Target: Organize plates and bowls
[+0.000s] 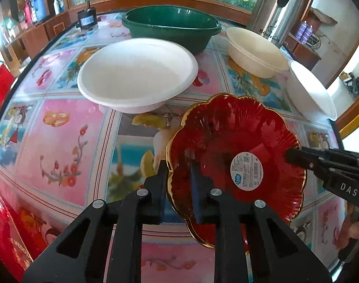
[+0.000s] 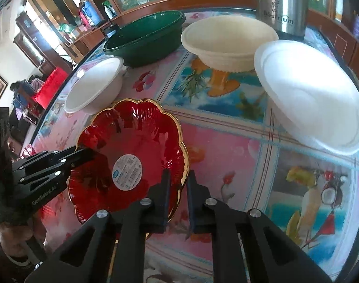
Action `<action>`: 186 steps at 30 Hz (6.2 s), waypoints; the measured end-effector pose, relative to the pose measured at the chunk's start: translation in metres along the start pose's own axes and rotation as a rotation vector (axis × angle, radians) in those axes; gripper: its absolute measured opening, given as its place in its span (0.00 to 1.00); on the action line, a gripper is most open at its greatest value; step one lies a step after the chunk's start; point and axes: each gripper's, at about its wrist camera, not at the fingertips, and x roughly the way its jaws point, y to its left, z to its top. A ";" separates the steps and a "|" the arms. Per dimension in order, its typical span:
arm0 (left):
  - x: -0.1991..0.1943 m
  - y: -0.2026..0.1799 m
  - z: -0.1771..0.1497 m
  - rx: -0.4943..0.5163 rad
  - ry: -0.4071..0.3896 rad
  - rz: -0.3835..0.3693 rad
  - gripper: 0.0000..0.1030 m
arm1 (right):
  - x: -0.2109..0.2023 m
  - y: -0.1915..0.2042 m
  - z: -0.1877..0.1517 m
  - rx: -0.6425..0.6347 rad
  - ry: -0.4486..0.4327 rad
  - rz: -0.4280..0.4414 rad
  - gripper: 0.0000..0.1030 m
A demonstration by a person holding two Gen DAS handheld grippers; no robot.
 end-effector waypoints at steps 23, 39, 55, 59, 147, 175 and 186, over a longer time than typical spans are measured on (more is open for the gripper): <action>-0.107 0.074 -0.032 -0.087 -0.121 -0.001 0.17 | -0.053 0.107 -0.007 -0.178 -0.109 0.003 0.12; -0.157 0.181 -0.093 -0.209 -0.165 0.114 0.17 | -0.013 0.220 -0.015 -0.342 -0.071 0.121 0.14; -0.151 0.240 -0.144 -0.264 -0.143 0.210 0.17 | 0.042 0.290 -0.036 -0.447 0.047 0.131 0.16; -0.145 0.247 -0.150 -0.269 -0.131 0.215 0.17 | 0.052 0.294 -0.037 -0.455 0.069 0.129 0.16; -0.073 0.065 0.084 -0.127 -0.228 0.051 0.54 | 0.009 0.058 0.091 0.132 -0.173 0.064 0.64; 0.039 0.089 0.198 -0.151 -0.136 0.122 0.54 | 0.060 0.015 0.154 0.344 -0.242 0.116 0.66; 0.071 0.094 0.200 -0.129 -0.055 0.097 0.35 | 0.072 0.021 0.166 0.258 -0.224 0.121 0.30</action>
